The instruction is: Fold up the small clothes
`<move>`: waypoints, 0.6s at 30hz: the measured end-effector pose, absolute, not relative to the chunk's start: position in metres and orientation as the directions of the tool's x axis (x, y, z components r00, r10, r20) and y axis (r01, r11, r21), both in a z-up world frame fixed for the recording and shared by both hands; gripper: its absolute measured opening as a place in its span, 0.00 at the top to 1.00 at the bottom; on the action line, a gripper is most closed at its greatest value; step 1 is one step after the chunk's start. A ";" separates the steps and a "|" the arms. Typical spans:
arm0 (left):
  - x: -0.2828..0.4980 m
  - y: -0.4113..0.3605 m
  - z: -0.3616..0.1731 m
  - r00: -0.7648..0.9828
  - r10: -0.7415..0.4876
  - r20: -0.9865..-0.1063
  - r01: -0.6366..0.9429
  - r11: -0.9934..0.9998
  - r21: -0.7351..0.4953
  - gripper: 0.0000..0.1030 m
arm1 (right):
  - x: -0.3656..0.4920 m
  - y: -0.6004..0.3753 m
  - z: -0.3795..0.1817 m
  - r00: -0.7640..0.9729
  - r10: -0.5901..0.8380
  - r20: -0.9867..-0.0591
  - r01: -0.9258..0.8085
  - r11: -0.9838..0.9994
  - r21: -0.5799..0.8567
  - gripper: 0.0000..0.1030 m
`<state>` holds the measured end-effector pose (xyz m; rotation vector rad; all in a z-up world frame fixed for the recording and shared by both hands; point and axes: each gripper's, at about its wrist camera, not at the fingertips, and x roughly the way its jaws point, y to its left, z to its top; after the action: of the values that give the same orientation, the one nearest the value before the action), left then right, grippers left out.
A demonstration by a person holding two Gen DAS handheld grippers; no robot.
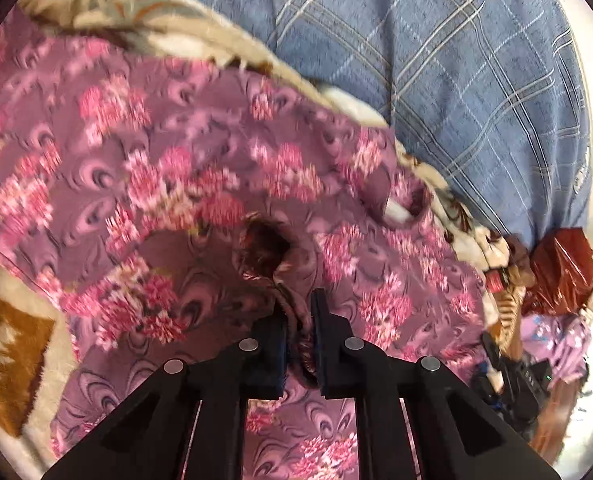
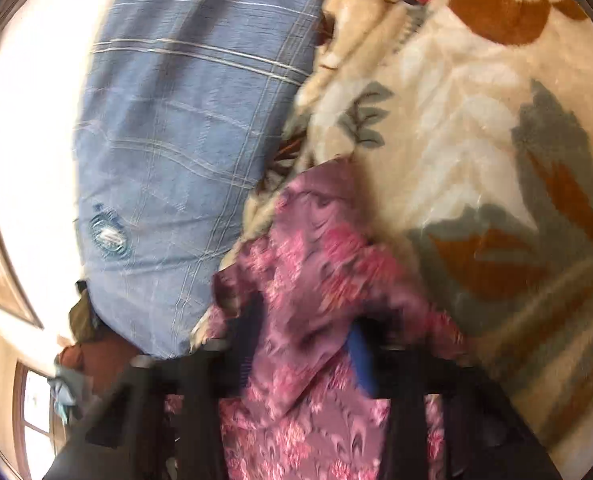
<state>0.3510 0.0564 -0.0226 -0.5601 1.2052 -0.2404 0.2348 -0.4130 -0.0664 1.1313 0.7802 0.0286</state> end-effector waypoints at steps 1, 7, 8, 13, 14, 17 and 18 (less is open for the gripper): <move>0.350 0.057 -0.015 0.381 -0.439 -0.814 -0.109 0.853 -0.511 0.91 | 0.234 -0.410 -0.057 0.765 0.393 -0.511 0.312 0.469 0.827 0.95; 0.336 0.057 -0.009 0.410 -0.305 -0.860 -0.087 0.925 -0.370 0.91 | 0.210 -0.393 -0.057 0.722 0.431 -0.542 0.268 0.548 0.793 0.94; 0.333 0.057 -0.013 0.404 -0.287 -0.869 -0.092 0.932 -0.351 0.91 | 0.207 -0.391 -0.066 0.696 0.437 -0.570 0.290 0.555 0.780 0.94; 0.325 0.057 -0.028 0.380 -0.277 -0.883 -0.093 0.938 -0.334 0.91 | 0.197 -0.396 -0.089 0.665 0.466 -0.584 0.330 0.518 0.789 0.88; 0.324 0.056 -0.027 0.385 -0.282 -0.879 -0.092 0.936 -0.340 0.91 | 0.199 -0.401 -0.090 0.679 0.474 -0.560 0.331 0.484 0.810 0.85; 0.327 0.053 -0.022 0.388 -0.322 -0.864 -0.090 0.919 -0.383 0.86 | 0.209 -0.418 -0.094 0.721 0.458 -0.520 0.375 0.374 0.848 0.60; 0.329 0.053 -0.023 0.384 -0.327 -0.863 -0.093 0.917 -0.389 0.85 | 0.212 -0.421 -0.097 0.724 0.456 -0.518 0.389 0.349 0.852 0.69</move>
<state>0.3291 0.0526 -0.0229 -0.4082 1.1760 -0.1543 0.2124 -0.4207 -0.0967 1.2536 0.8157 0.0500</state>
